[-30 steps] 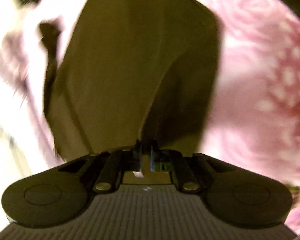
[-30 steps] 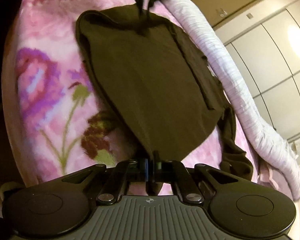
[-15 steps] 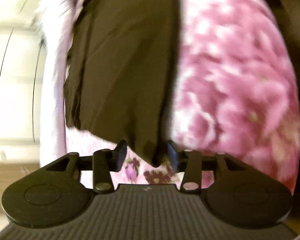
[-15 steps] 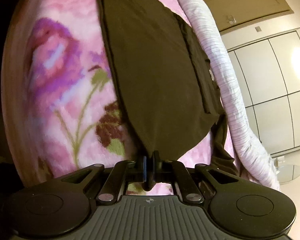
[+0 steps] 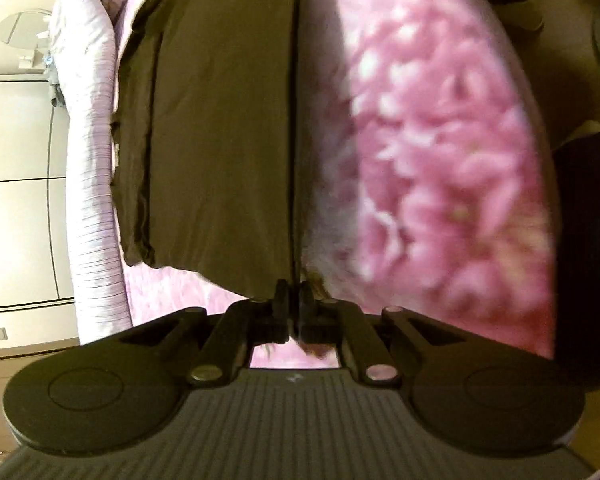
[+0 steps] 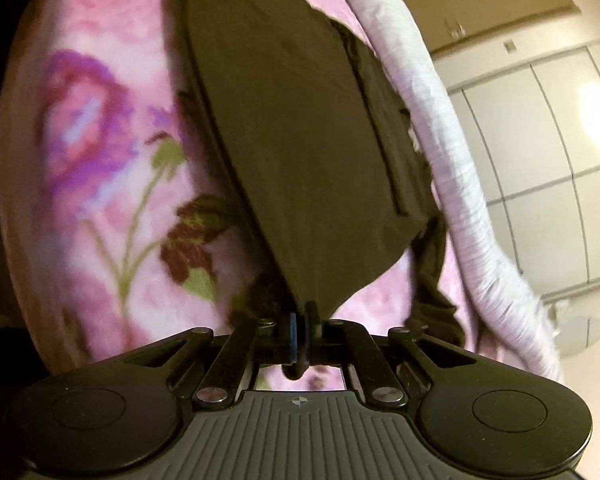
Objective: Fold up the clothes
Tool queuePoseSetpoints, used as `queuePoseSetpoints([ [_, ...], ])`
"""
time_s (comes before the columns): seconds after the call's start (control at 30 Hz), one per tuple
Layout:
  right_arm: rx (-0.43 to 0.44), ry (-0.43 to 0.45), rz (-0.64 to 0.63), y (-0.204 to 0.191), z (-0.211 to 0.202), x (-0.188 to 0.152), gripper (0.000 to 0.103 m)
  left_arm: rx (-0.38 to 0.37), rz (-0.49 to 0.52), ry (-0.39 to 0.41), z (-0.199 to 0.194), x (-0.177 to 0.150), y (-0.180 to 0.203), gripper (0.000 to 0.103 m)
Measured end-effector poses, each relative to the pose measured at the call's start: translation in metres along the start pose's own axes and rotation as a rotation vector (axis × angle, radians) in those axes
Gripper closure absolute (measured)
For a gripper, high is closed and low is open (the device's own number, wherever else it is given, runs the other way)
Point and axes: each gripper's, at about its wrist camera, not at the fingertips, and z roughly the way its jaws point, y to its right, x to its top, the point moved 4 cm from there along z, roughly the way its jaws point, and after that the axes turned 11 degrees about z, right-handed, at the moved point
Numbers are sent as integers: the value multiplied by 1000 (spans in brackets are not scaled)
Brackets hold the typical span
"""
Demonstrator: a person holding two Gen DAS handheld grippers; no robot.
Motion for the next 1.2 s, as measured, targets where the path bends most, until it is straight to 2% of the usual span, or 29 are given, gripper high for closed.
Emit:
queuePoseSetpoints([
  [0.2,44,-3,-8,-13,-35,-9,102,-41,-37,16,-19,18,34,102],
  [0.33,68,-23,9,-19,-42,-19,102,-71,-93,27,-30,30,55,102],
  [0.43,77,-38,50,-23,-39,-24,102,-46,-106,18,-28,33,60,102],
  [0.7,62,-46,98,-18,-37,-24,102,-33,-171,36,-46,37,57,103],
  [1.07,59,-81,114,-29,-36,-37,102,-62,-263,36,-58,23,66,103],
  [1.13,26,-85,62,-32,-36,-44,99,-43,-326,42,-58,14,50,103],
  [1.2,-12,-111,66,-27,-37,-52,96,-24,-390,48,-58,5,34,101],
])
